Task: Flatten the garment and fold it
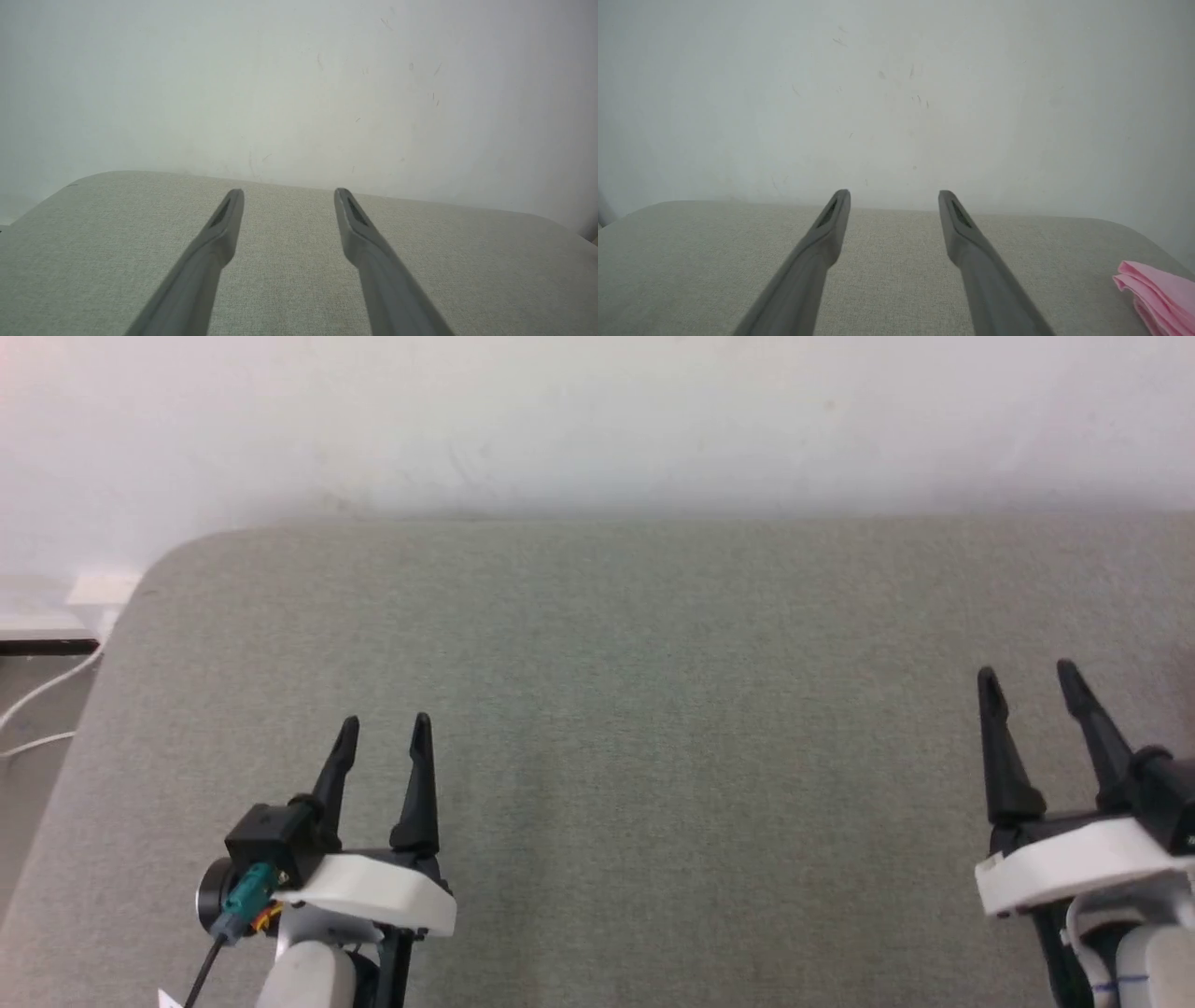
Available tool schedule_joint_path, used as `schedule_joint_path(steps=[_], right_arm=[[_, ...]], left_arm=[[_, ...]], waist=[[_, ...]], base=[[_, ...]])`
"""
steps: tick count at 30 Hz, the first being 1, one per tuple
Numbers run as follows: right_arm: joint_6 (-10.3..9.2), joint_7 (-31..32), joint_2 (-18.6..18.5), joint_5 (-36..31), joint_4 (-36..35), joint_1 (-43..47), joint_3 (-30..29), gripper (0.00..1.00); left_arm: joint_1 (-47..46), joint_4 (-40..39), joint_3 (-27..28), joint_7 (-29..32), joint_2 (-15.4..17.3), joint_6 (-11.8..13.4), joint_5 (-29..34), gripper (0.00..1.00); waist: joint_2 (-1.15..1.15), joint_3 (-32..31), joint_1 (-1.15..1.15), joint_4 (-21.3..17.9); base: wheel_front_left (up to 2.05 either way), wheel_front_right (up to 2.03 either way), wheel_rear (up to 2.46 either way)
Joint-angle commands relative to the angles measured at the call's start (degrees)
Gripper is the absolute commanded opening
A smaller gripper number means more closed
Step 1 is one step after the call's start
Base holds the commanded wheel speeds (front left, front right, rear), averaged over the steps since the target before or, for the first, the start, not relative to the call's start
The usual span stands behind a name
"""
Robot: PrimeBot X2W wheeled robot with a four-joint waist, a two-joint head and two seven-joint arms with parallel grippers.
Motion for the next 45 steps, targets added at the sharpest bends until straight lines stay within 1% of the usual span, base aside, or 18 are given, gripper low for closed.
schedule_joint_path(steps=[1, 7, 19, 26, 27, 45], right_arm=[[-0.12, -0.7, 0.8, -0.9, -0.2, 1.4, -0.1, 1.00], [-0.12, -1.8, 2.4, -1.9, 2.0, 4.7, -0.9, 1.00], [-0.12, -2.4, 2.6, -1.3, 4.0, 5.2, -0.1, 1.00], [-0.12, -2.8, 2.6, -0.3, 4.7, 5.1, 0.3, 1.00], [0.00, -2.5, 2.3, -0.6, 4.6, 5.1, 0.1, 0.00], [-0.01, -2.1, 2.3, -1.0, 4.5, 5.0, 0.2, 0.00]], left_arm=[[1.1, 0.5, -0.1, -0.3, -0.2, 0.3, -0.4, 1.00], [2.6, 0.9, -0.7, -0.3, -0.3, 0.3, -0.6, 1.00], [4.2, 1.2, -1.7, -0.3, -0.3, 1.7, -2.1, 1.00], [4.0, 1.0, -1.9, -0.3, -0.3, 1.9, -2.5, 1.00], [3.8, 1.0, -1.9, 0.0, -0.2, 1.5, -2.0, 0.00], [3.9, 0.4, -1.6, 0.8, -0.2, 1.6, -1.2, 0.00]], waist=[[0.00, -2.1, 0.00, 2.0], [0.00, -2.8, 0.00, 2.5], [0.00, -3.1, 0.00, 2.6], [0.00, -2.7, 0.00, 2.7], [0.00, -2.7, 0.00, 2.7], [0.00, -2.7, 0.02, 2.7]], base=[[0.00, 0.00, 0.00], [0.00, 0.00, 0.00], [0.00, 0.00, 0.00], [0.00, 0.00, 0.00], [0.00, 0.00, 0.00], [0.00, 0.00, 0.00]])
